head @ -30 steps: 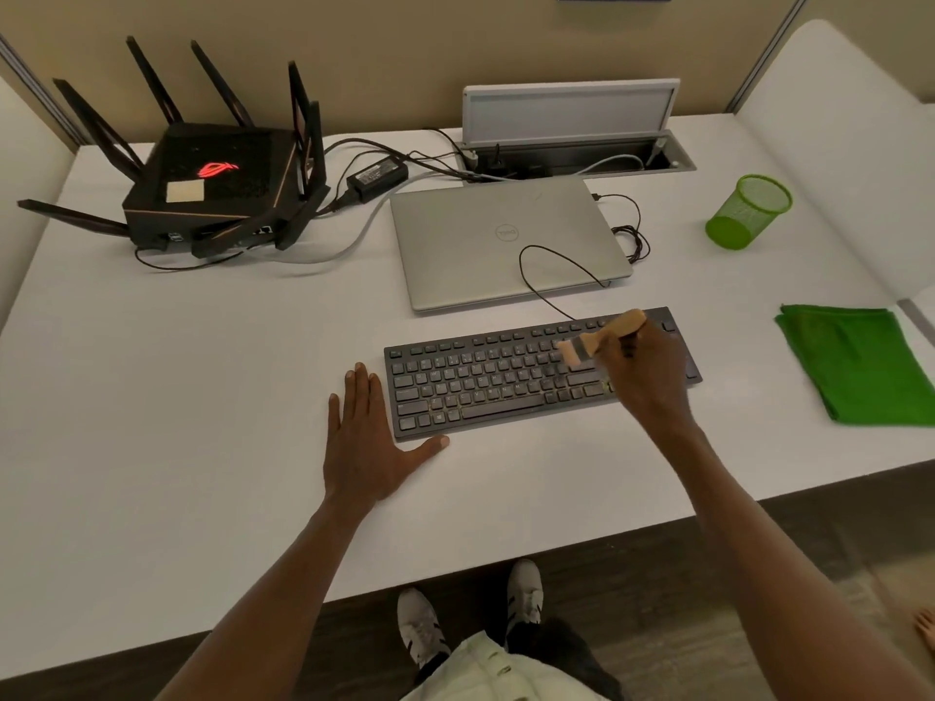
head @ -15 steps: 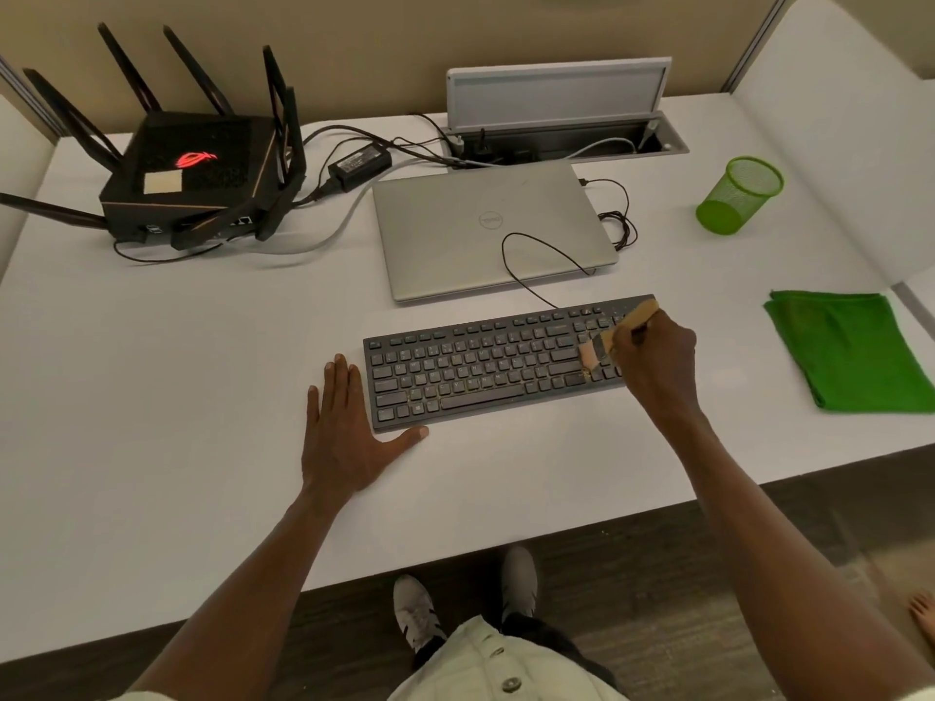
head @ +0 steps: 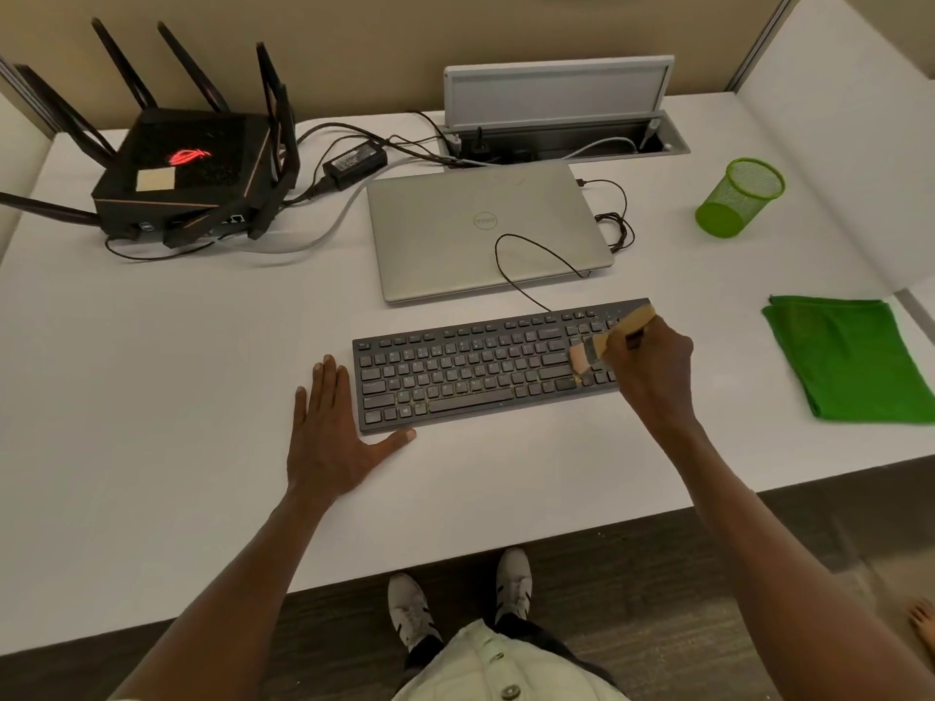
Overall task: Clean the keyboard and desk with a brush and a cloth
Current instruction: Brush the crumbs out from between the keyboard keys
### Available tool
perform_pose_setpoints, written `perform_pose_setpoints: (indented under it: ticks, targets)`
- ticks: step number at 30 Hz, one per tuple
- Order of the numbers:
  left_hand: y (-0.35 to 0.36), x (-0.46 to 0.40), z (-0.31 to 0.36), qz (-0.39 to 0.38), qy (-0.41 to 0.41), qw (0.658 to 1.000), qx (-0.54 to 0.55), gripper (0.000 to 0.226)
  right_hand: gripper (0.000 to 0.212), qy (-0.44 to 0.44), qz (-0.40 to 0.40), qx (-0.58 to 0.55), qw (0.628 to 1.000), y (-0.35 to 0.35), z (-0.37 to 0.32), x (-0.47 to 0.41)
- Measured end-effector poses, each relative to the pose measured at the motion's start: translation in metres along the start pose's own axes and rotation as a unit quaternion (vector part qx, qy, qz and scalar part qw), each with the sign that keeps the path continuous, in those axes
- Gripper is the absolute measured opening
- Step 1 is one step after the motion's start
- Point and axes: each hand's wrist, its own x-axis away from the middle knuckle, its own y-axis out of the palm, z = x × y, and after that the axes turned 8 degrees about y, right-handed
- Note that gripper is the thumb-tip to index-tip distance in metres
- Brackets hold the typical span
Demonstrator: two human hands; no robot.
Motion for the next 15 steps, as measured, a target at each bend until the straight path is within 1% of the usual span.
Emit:
perform_pose_setpoints:
  ticks: [3, 5, 7, 11, 13, 15]
  targets:
    - [0.0, 0.0, 0.001, -0.001, -0.001, 1.0, 0.0, 0.14, 0.022, -0.02, -0.017, -0.012, 1.0, -0.001, 0.004, 0.009]
    - [0.0, 0.0, 0.0, 0.0, 0.0, 1.0, -0.003, 0.139, 0.023, -0.038, -0.022, 0.009, 0.999, -0.005, 0.007, 0.01]
    - [0.001, -0.001, -0.001, -0.002, 0.0, 1.0, -0.005, 0.139, 0.024, -0.033, -0.013, 0.029, 0.999, -0.009, 0.009, 0.006]
    - [0.001, 0.0, -0.001, 0.001, 0.003, 1.0, -0.003, 0.139, 0.023, -0.022, -0.007, -0.008, 1.0, -0.007, 0.002, 0.0]
    - [0.001, 0.0, -0.002, 0.0, 0.002, 1.0, -0.001, 0.138, 0.024, -0.035, -0.025, -0.034, 0.998, -0.004, 0.0, 0.005]
    - [0.001, 0.0, -0.002, 0.0, 0.001, 1.0, -0.002, 0.138, 0.03, -0.054, -0.029, -0.019, 0.998, -0.003, 0.003, 0.012]
